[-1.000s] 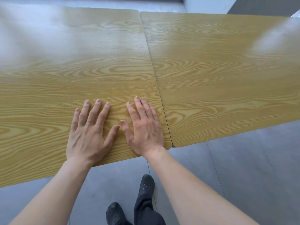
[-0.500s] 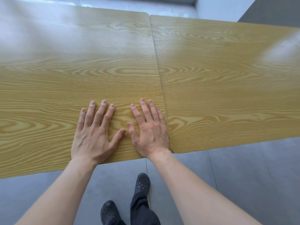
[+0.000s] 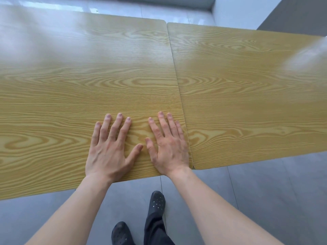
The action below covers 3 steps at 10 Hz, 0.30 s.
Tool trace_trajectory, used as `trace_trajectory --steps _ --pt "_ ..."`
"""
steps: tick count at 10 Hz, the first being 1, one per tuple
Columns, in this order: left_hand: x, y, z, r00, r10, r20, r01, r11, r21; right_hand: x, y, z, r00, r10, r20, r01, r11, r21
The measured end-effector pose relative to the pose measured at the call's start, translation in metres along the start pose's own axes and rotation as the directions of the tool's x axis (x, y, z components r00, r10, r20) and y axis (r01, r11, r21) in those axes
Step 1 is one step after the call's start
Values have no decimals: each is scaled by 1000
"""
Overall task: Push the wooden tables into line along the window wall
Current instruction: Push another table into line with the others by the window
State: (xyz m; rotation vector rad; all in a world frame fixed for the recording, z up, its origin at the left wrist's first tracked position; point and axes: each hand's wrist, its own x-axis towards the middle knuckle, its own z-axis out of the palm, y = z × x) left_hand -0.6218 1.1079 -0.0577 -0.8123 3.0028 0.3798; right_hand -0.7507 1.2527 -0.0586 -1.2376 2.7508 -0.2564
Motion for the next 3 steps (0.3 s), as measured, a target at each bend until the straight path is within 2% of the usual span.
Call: trace_trajectory --steps 2,3 --pt "-4 -3 -17 999 -2 51 4 999 -38 2 -10 -23 989 14 146 -11 1000 -16" --pt "-12 -2 -40 997 -22 71 26 998 -50 -1 -17 -49 966 70 248 -68 998 -14"
